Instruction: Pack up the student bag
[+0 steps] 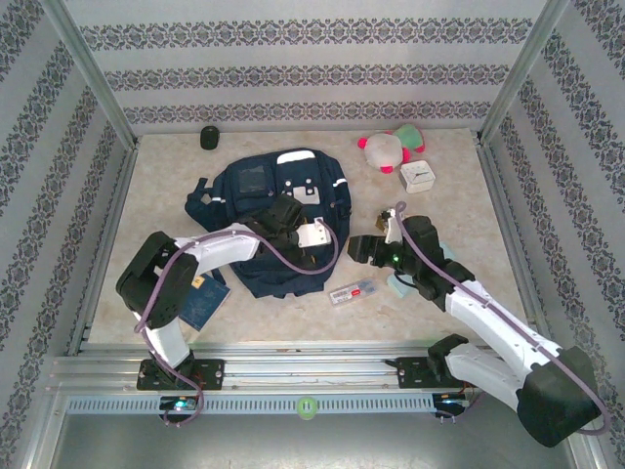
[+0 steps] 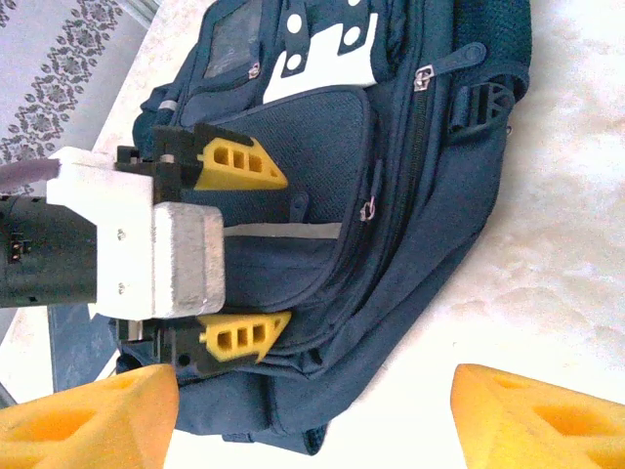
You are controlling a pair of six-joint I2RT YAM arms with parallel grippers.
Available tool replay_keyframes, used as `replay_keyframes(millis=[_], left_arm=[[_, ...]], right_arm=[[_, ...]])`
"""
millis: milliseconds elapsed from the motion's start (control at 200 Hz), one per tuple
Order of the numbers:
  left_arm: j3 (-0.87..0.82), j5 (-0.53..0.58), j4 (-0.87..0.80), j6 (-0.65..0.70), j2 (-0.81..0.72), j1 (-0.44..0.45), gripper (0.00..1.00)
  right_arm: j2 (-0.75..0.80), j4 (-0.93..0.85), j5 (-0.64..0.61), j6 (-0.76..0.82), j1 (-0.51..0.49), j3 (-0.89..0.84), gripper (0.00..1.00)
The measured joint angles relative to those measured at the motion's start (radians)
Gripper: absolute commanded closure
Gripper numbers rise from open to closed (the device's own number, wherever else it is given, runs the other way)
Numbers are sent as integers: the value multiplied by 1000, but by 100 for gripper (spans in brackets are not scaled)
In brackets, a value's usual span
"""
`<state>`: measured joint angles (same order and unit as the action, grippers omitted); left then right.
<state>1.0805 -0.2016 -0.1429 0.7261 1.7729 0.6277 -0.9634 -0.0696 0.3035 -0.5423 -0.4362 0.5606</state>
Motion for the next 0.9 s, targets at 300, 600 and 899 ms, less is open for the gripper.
replay_keyframes(millis=[300,600,899], left_arm=[[8,-1,-37,-9,-122,-3,100],[88,-315,-191,-47,-400,-229,100],[134,-520,-305,-29,-433,-380,100]], right_arm=[[33,30,-10,71,50,-70,27],[-119,239,75,342,131,-97,32],[-387,388,287,532,153,45,37]])
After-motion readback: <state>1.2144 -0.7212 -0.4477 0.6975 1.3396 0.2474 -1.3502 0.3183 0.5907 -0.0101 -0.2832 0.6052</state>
